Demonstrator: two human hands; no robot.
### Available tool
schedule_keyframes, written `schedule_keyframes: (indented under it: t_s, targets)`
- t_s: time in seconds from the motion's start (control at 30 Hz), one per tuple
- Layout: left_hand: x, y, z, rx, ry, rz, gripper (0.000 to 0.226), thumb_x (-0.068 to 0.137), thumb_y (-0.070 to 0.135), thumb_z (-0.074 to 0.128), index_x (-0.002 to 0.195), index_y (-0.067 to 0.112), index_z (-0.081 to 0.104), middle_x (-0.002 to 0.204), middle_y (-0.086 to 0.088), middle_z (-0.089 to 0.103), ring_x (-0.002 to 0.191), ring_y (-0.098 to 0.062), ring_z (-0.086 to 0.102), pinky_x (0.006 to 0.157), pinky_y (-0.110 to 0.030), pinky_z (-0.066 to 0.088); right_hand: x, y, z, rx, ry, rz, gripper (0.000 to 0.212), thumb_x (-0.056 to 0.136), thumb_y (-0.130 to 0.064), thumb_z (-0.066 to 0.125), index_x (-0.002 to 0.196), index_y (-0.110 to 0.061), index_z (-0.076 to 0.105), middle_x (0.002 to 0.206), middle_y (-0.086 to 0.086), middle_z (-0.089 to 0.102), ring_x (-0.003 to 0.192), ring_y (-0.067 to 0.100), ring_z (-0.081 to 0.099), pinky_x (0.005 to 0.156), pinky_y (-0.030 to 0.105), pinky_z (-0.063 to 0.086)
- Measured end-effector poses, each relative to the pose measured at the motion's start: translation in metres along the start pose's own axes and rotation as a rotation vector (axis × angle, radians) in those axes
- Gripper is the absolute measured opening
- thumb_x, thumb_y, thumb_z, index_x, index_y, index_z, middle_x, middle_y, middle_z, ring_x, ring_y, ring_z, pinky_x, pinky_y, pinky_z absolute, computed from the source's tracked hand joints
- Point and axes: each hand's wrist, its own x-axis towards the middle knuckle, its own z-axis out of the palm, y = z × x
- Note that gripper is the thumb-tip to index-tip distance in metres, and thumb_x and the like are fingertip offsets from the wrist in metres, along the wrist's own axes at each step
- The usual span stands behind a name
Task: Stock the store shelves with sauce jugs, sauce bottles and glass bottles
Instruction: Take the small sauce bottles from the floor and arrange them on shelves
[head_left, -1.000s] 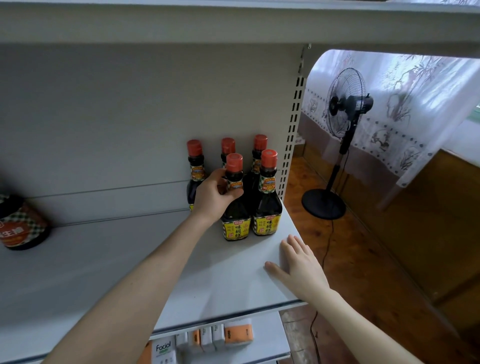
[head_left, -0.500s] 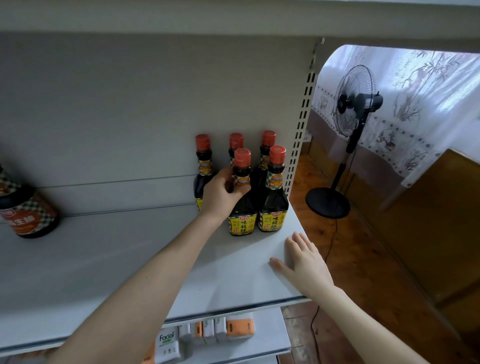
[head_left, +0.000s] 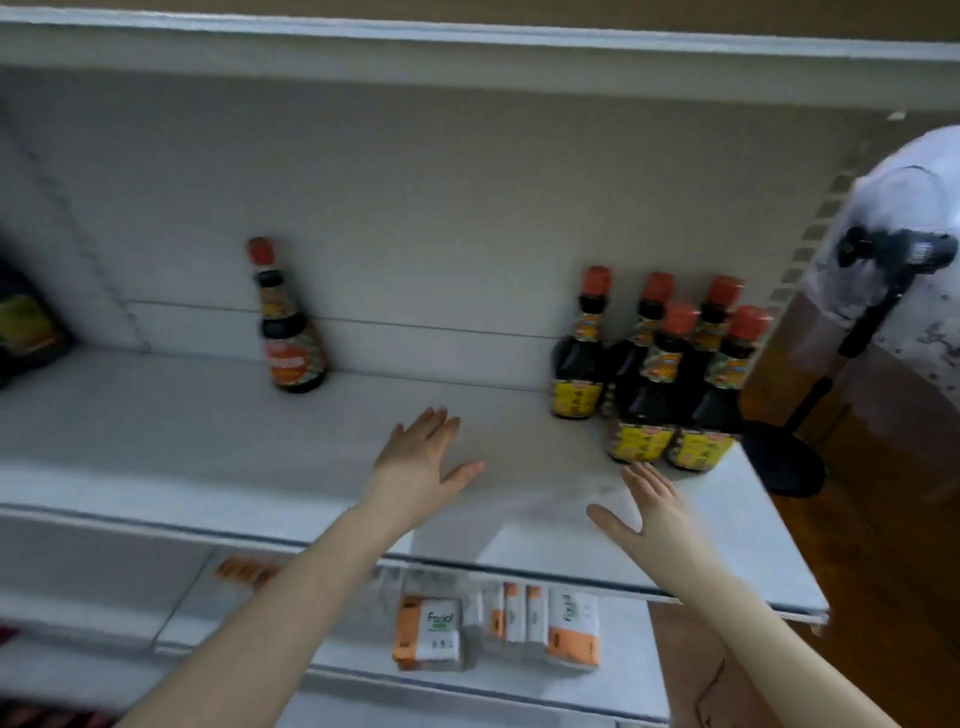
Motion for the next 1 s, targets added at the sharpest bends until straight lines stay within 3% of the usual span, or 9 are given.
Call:
schedule_keyframes:
  t_s: [0.1,0.27,0.37,0.5,0.6,0.7,0.8,0.9,1.0]
  targets:
    - [-0.054,-0.058,-0.029,0.026,0.057,-0.109,0.104,0.062,0.073,0.008,0.140,0.010,0.037,0.150,-0.009,0.032,0.141,-0.020,0.025,0.114,-0.039,0.019,0.000,-0.065,0.017,0.020,-0.019,-0.119,0.084,0.082,-0.070,0.037,0.144,-0.014,0.027,0.154,0.003,0.022,0.143,0.017,0.014,0.116,0.030,0.014]
    - [-0.187,-0.169,-0.080,0.073,0.117,-0.348,0.101,0.066,0.077,0.012,0.144,0.015,0.028,0.154,-0.003,0.024,0.144,-0.014,0.015,0.116,-0.036,0.011,-0.027,-0.209,0.066,0.032,-0.116,-0.359,0.074,0.089,-0.057,0.040,0.146,-0.014,0.021,0.155,0.004,0.018,0.143,0.017,0.014,0.114,0.027,0.013]
    - [-0.273,-0.226,-0.104,0.090,0.124,-0.510,0.090,0.078,0.074,0.025,0.146,0.015,0.024,0.155,-0.003,0.018,0.144,-0.014,0.011,0.116,-0.038,0.009,-0.051,-0.290,0.101,0.043,-0.149,-0.503,0.073,0.088,-0.055,0.045,0.144,-0.013,0.026,0.154,0.005,0.023,0.143,0.018,0.018,0.115,0.029,0.012]
    - [-0.377,-0.286,-0.122,0.124,0.159,-0.705,0.077,0.087,0.062,0.040,0.147,0.017,0.022,0.156,-0.002,0.018,0.144,-0.015,0.011,0.116,-0.038,0.010,-0.087,-0.383,0.145,0.084,-0.239,-0.660,0.082,0.081,-0.065,0.048,0.141,-0.012,0.033,0.151,0.006,0.029,0.141,0.019,0.022,0.115,0.031,0.015]
    - [-0.435,-0.320,-0.129,0.109,0.189,-0.847,0.074,0.088,0.059,0.040,0.147,0.018,0.021,0.156,-0.001,0.017,0.144,-0.015,0.010,0.116,-0.038,0.009,-0.101,-0.441,0.179,0.051,-0.300,-0.753,0.107,0.064,-0.086,0.032,0.140,-0.010,0.036,0.149,0.008,0.034,0.139,0.021,0.026,0.115,0.033,0.019]
    - [-0.479,-0.351,-0.130,0.062,0.175,-0.969,0.073,0.089,0.058,0.041,0.147,0.019,0.021,0.156,-0.002,0.016,0.145,-0.015,0.009,0.117,-0.041,0.009,-0.106,-0.492,0.210,-0.002,-0.349,-0.811,0.090,0.078,-0.072,0.043,0.140,-0.007,0.035,0.149,0.011,0.034,0.139,0.021,0.027,0.114,0.029,0.017]
    - [-0.511,-0.394,-0.127,0.014,0.164,-1.066,0.074,0.088,0.058,0.042,0.147,0.018,0.022,0.156,-0.002,0.017,0.145,-0.015,0.009,0.117,-0.040,0.009,-0.105,-0.542,0.250,-0.041,-0.412,-0.865,0.104,0.071,-0.083,0.027,0.140,-0.006,0.035,0.148,0.012,0.035,0.139,0.022,0.028,0.112,0.027,0.018]
    - [-0.529,-0.448,-0.124,-0.011,0.170,-1.130,0.075,0.087,0.059,0.043,0.147,0.019,0.023,0.155,-0.002,0.019,0.144,-0.015,0.011,0.117,-0.040,0.010,-0.096,-0.592,0.292,-0.065,-0.483,-0.898,0.074,0.086,-0.054,0.050,0.141,-0.007,0.032,0.149,0.010,0.032,0.139,0.022,0.026,0.111,0.025,0.017]
    - [-0.530,-0.509,-0.128,-0.035,0.157,-1.164,0.075,0.087,0.059,0.044,0.147,0.019,0.022,0.155,-0.002,0.019,0.144,-0.015,0.012,0.117,-0.039,0.010,-0.079,-0.646,0.336,-0.070,-0.543,-0.879,0.073,0.086,-0.050,0.053,0.141,-0.007,0.031,0.149,0.011,0.032,0.139,0.022,0.026,0.112,0.027,0.017]
